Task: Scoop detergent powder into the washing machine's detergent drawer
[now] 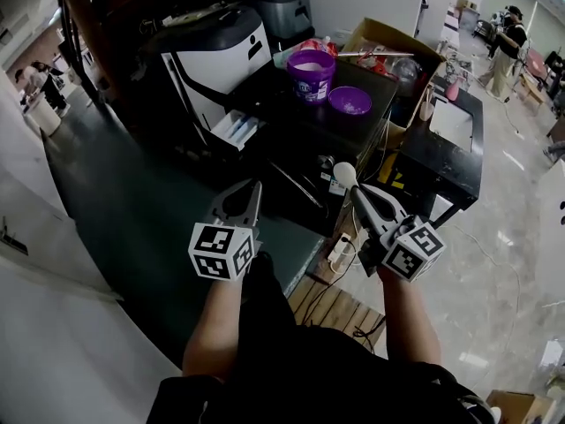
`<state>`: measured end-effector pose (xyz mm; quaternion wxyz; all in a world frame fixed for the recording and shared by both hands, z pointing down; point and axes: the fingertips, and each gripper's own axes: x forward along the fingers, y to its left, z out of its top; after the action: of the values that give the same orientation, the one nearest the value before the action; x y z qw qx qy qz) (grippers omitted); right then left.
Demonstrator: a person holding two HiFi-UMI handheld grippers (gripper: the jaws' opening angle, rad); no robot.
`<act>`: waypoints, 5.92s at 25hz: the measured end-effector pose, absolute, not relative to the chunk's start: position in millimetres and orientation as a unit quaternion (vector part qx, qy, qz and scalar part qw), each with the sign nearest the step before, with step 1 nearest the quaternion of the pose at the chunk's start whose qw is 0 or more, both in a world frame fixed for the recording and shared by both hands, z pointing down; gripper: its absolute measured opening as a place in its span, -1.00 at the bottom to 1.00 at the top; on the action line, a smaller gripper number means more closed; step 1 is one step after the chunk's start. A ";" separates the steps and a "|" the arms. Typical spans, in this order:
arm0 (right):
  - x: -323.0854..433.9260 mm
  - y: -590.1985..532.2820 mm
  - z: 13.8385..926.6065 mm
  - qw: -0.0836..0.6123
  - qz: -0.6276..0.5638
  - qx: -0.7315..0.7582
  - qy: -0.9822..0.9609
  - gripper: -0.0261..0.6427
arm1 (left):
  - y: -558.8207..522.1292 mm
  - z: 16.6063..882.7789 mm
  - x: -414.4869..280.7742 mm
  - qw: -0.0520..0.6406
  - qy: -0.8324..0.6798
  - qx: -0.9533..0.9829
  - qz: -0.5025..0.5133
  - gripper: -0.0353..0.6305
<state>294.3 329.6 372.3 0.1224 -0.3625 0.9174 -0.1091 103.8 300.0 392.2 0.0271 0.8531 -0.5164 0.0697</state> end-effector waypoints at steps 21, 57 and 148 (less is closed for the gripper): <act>168.9 108.4 384.4 0.067 -0.122 -0.347 0.927 -0.85 | 75.6 396.9 -1.9 0.046 -0.508 0.859 0.050 -0.87; 166.6 -102.5 299.3 0.018 -0.102 -0.488 0.867 -0.85 | -123.1 324.6 -54.8 0.067 -0.439 0.893 0.066 -0.87; 207.0 -261.0 464.1 -0.538 -0.001 -0.360 0.762 -0.86 | -260.4 380.7 17.4 0.133 -0.378 0.909 0.114 -0.87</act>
<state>207.0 -261.0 464.1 -0.5384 -0.3601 0.7618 -0.0015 17.4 -260.4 380.7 0.1325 0.9090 -0.3783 0.1141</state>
